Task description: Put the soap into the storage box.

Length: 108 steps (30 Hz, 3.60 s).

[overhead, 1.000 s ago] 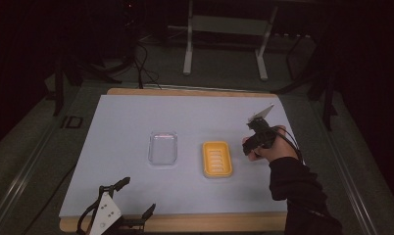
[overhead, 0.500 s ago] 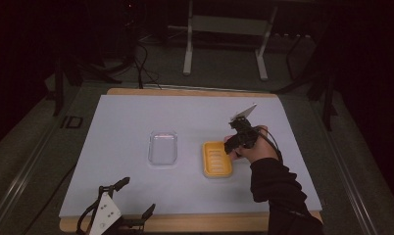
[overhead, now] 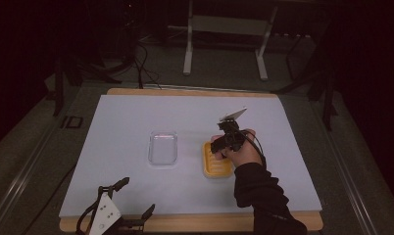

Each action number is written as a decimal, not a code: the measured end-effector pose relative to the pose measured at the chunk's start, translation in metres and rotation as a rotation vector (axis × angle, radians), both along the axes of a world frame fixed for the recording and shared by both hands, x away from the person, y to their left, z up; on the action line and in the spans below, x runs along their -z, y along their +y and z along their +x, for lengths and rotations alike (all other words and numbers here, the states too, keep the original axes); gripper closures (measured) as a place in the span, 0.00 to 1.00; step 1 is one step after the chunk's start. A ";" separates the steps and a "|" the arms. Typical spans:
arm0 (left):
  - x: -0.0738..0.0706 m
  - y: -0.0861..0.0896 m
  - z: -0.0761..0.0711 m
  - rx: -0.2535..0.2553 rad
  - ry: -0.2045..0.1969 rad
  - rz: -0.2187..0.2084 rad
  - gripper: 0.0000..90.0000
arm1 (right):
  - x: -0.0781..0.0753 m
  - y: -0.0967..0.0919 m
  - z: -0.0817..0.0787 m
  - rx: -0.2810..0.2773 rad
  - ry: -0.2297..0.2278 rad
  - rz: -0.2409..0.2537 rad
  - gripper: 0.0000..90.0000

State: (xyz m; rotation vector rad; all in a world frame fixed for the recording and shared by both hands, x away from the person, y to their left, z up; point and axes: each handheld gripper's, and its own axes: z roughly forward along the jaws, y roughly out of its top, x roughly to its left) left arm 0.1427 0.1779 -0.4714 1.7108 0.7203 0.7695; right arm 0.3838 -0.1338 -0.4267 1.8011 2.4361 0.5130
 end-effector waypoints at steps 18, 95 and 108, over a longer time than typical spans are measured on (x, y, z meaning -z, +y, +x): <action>0.000 -0.001 -0.002 -0.003 -0.005 0.008 0.02 | 0.045 0.010 -0.008 0.100 0.001 0.008 0.41; 0.003 -0.003 0.002 0.002 0.011 0.037 0.02 | 0.027 -0.097 -0.029 -0.433 -0.285 0.117 0.14; 0.003 -0.003 0.002 0.002 0.010 0.037 0.02 | 0.033 -0.137 -0.048 -0.385 -0.372 0.105 0.14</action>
